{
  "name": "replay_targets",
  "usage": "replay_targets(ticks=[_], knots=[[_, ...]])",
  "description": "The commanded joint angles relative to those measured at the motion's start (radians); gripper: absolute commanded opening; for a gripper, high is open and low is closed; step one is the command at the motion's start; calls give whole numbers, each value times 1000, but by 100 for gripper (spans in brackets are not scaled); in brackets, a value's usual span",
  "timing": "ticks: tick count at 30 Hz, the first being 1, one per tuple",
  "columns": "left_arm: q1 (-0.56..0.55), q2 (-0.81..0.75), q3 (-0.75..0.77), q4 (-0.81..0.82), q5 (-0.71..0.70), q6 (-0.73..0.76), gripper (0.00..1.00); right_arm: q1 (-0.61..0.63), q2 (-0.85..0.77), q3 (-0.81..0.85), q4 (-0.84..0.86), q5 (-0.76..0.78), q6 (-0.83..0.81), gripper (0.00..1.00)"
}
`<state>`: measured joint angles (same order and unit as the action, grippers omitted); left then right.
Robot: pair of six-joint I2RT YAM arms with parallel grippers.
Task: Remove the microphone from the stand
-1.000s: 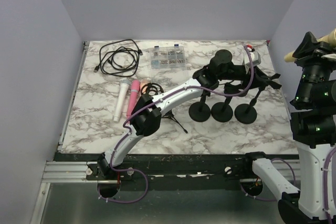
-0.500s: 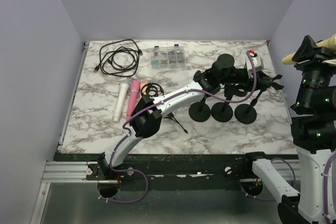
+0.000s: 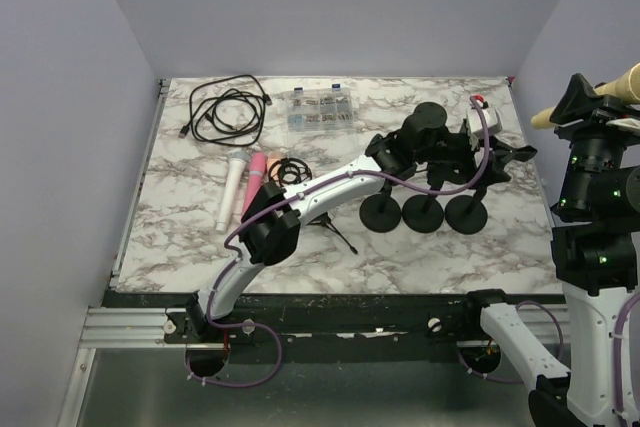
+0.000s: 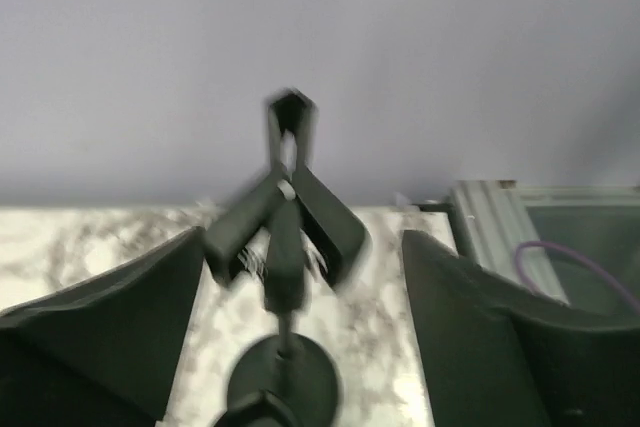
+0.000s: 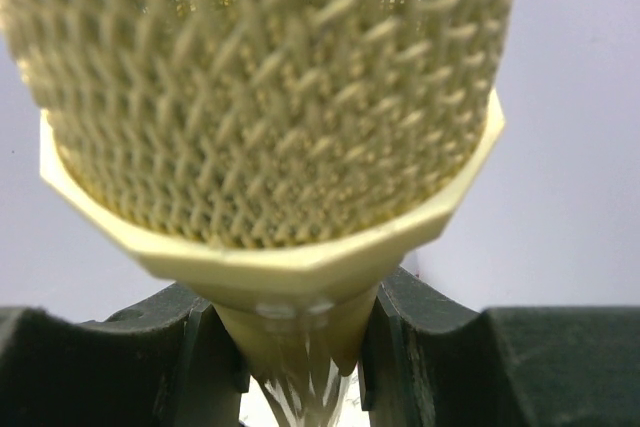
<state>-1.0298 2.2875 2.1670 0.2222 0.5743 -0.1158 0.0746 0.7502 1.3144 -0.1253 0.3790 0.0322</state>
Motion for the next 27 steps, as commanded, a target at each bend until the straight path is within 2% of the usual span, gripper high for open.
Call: replay_targets(ticks=[1, 7, 12, 16, 21, 25, 27], knots=[[-6, -61, -21, -185, -3, -54, 97, -1, -10, -16, -9, -37, 15, 1], [1, -167, 10, -213, 59, -86, 99, -1, -4, -24, -19, -62, 31, 1], [8, -295, -81, -221, 74, -116, 99, -1, 33, -17, -66, -160, 68, 1], [56, -449, -255, -196, 124, -216, 94, -1, 77, -9, -86, -411, 124, 1], [164, -726, -612, 31, 239, -409, 87, -1, 150, -5, -31, -725, 296, 1], [203, -972, -819, -9, 253, -358, 89, -1, 208, -61, 127, -965, 505, 1], [215, -1091, -896, -72, 233, -326, 91, 1, 234, -122, 263, -1057, 678, 1]])
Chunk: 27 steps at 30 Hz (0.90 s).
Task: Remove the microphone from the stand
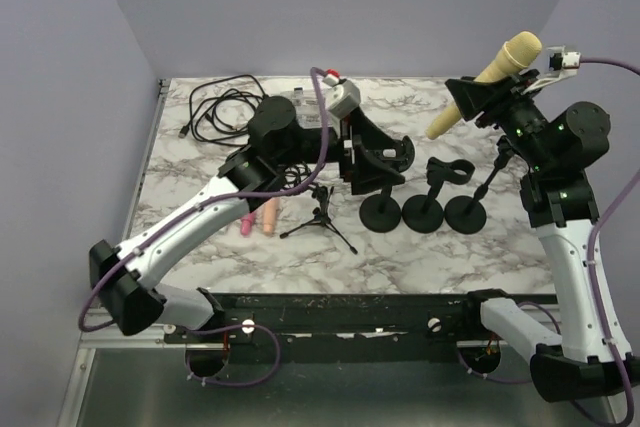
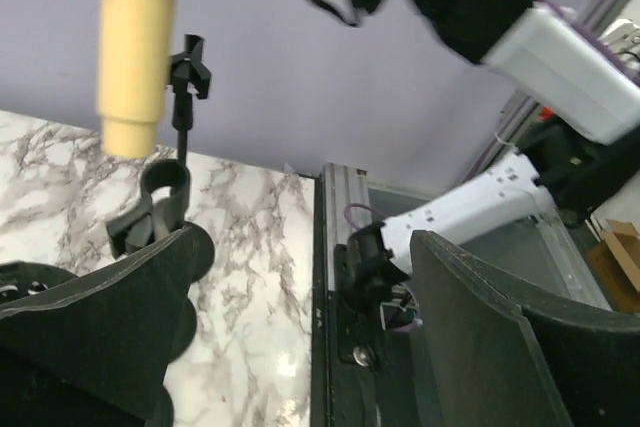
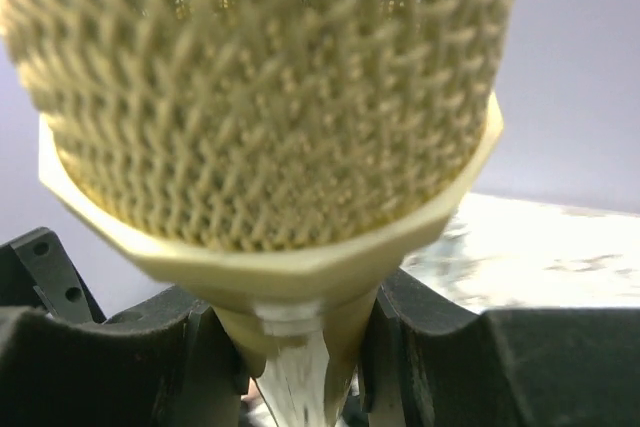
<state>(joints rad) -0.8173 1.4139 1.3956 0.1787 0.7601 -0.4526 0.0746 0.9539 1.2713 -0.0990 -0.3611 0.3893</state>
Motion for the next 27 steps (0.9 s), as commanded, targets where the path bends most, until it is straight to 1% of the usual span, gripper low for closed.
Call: replay_targets(ticks=[1, 2, 3, 4, 5, 7, 8, 10, 12, 13, 15, 19, 23, 27], knots=[[10, -271, -159, -72, 23, 18, 92, 6, 46, -115, 316, -352, 405, 1], [17, -330, -187, -111, -11, 26, 93, 19, 61, -159, 411, -378, 495, 1], [28, -378, -214, -161, -49, 31, 95, 52, 73, -191, 471, -382, 535, 1], [39, -428, -232, -207, -100, 34, 96, 94, 80, -206, 479, -359, 531, 1], [50, -466, -248, -271, -169, 35, 98, 163, 82, -207, 442, -312, 491, 1], [72, -529, -248, -397, -297, 31, 98, 316, 96, -188, 353, -164, 377, 1], [85, -542, -236, -454, -347, 28, 98, 383, 112, -182, 338, -117, 357, 1], [102, -560, -210, -566, -437, 34, 98, 458, 149, -193, 378, -73, 407, 1], [104, -578, -203, -630, -520, 52, 98, 513, 187, -223, 469, -70, 469, 1], [107, -589, -210, -638, -532, 57, 98, 544, 205, -228, 497, -58, 479, 1], [108, -598, -219, -652, -531, 59, 98, 620, 240, -220, 501, -14, 471, 1], [108, -601, -238, -686, -525, 52, 91, 720, 281, -227, 537, 61, 485, 1], [109, -599, -272, -660, -460, 50, 73, 779, 301, -225, 556, 104, 483, 1], [109, -583, -290, -647, -436, 43, 58, 818, 315, -216, 562, 129, 479, 1]])
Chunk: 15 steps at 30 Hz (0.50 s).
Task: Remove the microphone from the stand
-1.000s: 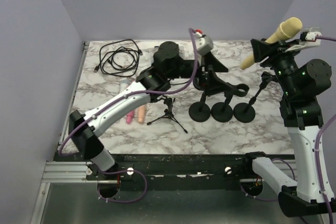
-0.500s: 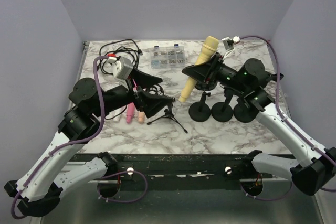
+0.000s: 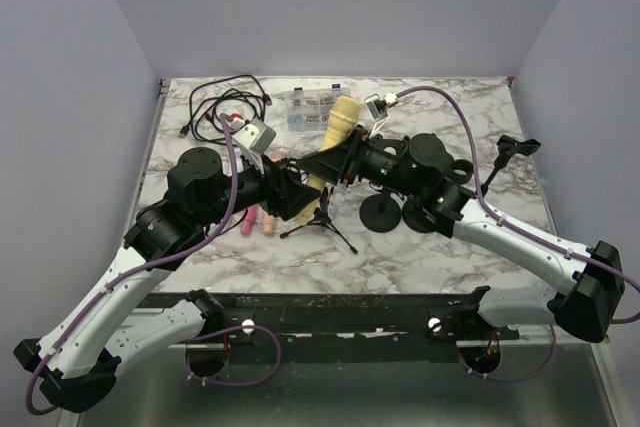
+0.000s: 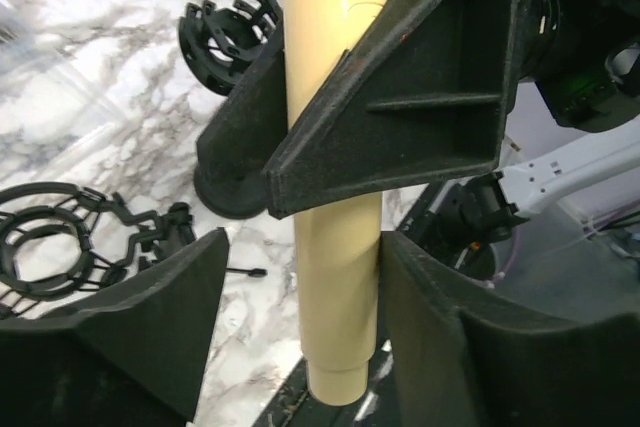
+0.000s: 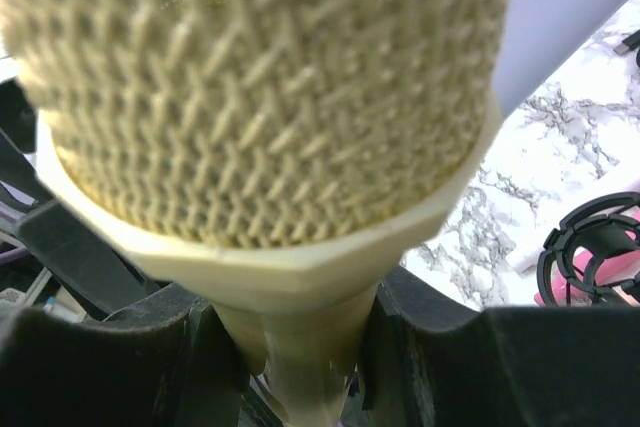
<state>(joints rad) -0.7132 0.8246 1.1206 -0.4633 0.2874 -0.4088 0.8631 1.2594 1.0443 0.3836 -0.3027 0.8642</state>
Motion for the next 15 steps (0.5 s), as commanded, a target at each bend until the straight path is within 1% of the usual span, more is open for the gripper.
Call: replay_targets(ticks=[1, 4, 8, 9, 10, 12, 13, 14, 15], knots=[[4, 13, -13, -6, 41, 1, 56, 39, 16, 16, 80, 71, 2, 1], [4, 26, -14, -5, 52, 8, 49, 60, 21, 14, 81, 86, -14, 1], [4, 39, -11, 18, 95, 3, 43, 67, 27, 13, 77, 94, -21, 1], [4, 46, -5, 19, 106, 11, 39, 68, 28, 11, 80, 95, -24, 1], [4, 50, 0, 17, 110, 19, 35, 70, 29, 9, 82, 94, -28, 1], [4, 58, 2, 15, 107, 36, 24, 71, 30, 9, 78, 93, -37, 1], [5, 61, 7, 11, 100, 41, 14, 72, 29, 10, 72, 93, -42, 1], [4, 65, 11, 2, 96, 49, 2, 73, 27, 15, 61, 93, -49, 4], [4, 67, 19, -8, 87, 59, 0, 71, 22, 17, 53, 94, -58, 11]])
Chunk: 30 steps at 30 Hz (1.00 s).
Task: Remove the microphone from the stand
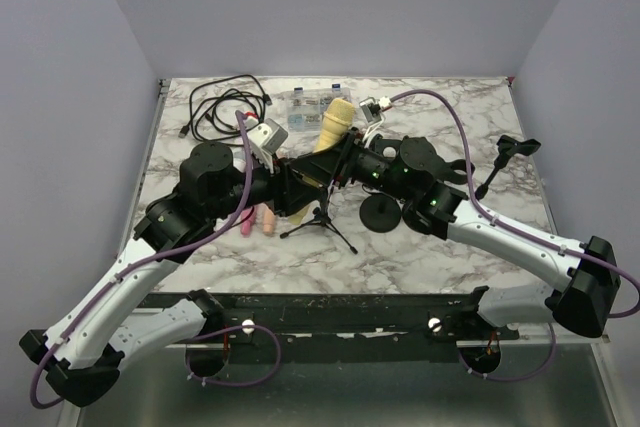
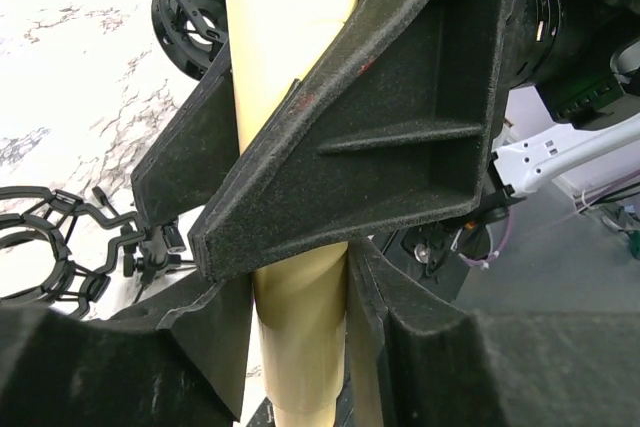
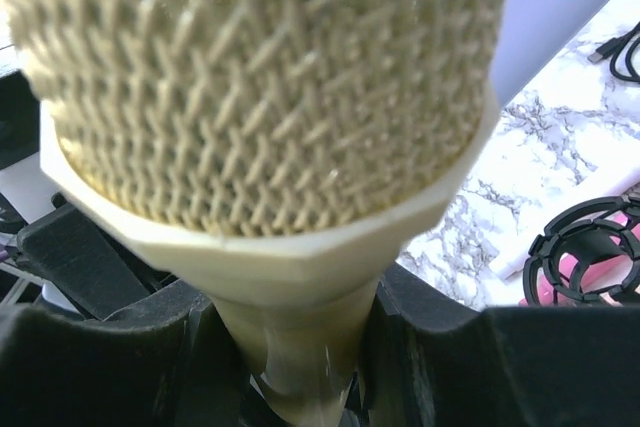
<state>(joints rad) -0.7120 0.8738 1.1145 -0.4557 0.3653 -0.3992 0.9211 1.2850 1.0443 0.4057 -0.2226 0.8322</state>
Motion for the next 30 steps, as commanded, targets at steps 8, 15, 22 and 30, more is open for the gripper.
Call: replay_targets(ticks=[8, 15, 22, 30], knots=[[37, -54, 7, -84, -116, 154, 0, 13, -102, 57, -222, 273, -193, 97], [151, -112, -14, -168, -221, 254, 0, 12, -236, 23, -279, 425, -355, 100], [310, -81, -177, -156, -483, 384, 0, 13, -391, -50, -292, 574, -479, 100], [584, 104, -307, -23, -541, 417, 0, 12, -573, -150, -299, 606, -597, 100]])
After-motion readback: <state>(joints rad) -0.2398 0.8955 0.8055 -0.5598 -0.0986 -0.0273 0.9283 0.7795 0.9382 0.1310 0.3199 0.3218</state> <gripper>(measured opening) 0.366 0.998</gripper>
